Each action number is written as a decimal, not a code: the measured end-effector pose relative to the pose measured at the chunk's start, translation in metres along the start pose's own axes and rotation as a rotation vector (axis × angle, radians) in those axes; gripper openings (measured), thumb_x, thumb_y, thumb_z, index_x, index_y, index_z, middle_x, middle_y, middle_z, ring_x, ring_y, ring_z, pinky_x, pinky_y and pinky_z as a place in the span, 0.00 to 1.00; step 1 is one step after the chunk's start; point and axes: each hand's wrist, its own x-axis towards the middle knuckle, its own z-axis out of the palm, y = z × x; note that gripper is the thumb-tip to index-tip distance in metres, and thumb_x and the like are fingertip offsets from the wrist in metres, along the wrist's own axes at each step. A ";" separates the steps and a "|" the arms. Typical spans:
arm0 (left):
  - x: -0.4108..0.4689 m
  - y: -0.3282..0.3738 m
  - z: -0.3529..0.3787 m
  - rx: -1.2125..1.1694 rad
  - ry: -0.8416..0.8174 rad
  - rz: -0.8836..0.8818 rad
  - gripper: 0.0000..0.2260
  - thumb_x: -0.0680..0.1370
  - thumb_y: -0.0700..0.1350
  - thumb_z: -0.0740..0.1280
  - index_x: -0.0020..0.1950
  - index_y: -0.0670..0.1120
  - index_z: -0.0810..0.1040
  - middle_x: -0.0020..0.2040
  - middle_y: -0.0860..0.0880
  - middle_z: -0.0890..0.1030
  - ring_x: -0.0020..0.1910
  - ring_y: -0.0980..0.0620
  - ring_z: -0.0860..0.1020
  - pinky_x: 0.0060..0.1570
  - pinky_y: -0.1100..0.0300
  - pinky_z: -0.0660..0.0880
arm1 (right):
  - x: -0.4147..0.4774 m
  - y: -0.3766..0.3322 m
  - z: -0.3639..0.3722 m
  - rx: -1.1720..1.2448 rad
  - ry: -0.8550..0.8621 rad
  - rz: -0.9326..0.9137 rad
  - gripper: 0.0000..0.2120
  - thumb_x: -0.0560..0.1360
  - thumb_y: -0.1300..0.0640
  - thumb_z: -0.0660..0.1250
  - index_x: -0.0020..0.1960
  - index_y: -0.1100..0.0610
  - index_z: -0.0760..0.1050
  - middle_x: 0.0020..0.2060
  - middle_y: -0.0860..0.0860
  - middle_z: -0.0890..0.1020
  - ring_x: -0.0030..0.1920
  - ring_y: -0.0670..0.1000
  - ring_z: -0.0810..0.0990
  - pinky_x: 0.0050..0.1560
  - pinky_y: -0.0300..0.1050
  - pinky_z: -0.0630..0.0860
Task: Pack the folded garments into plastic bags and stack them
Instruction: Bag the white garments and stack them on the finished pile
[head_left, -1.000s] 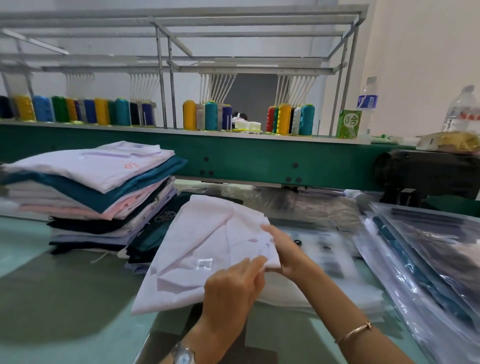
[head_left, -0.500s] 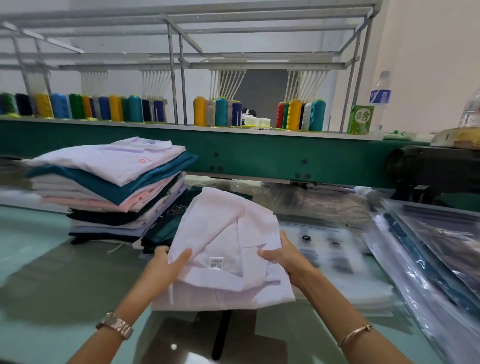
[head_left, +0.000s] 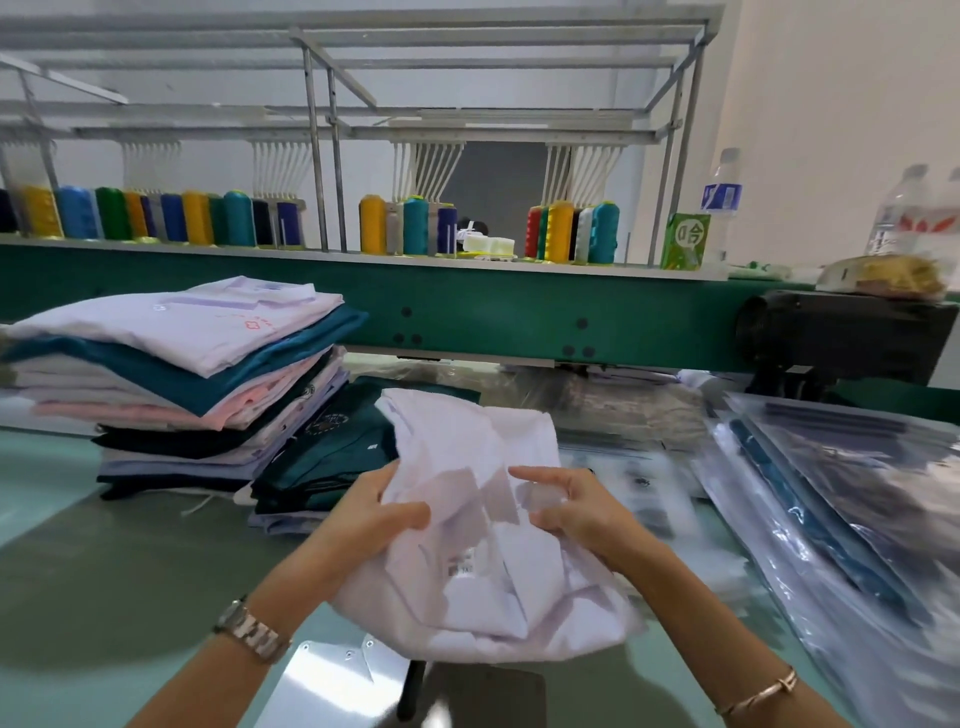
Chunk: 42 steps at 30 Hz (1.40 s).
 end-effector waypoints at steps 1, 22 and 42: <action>-0.002 0.005 0.010 0.034 -0.029 0.031 0.18 0.61 0.43 0.68 0.50 0.49 0.82 0.41 0.51 0.85 0.39 0.53 0.83 0.40 0.59 0.77 | -0.002 -0.004 -0.002 -0.077 0.028 -0.011 0.26 0.72 0.74 0.61 0.66 0.56 0.76 0.41 0.55 0.79 0.40 0.51 0.76 0.44 0.40 0.72; -0.029 0.038 0.141 0.510 -0.262 0.427 0.34 0.71 0.67 0.61 0.75 0.68 0.54 0.76 0.69 0.57 0.68 0.60 0.69 0.63 0.57 0.70 | -0.051 -0.038 -0.041 -0.661 0.428 0.005 0.12 0.74 0.56 0.65 0.37 0.62 0.79 0.32 0.58 0.80 0.39 0.58 0.79 0.36 0.45 0.70; 0.085 -0.044 0.100 0.948 -0.181 0.526 0.11 0.79 0.55 0.66 0.59 0.55 0.72 0.59 0.59 0.79 0.54 0.58 0.79 0.48 0.59 0.76 | -0.094 -0.024 -0.110 -0.617 0.359 0.104 0.12 0.75 0.63 0.65 0.34 0.67 0.74 0.26 0.52 0.69 0.23 0.48 0.69 0.25 0.38 0.70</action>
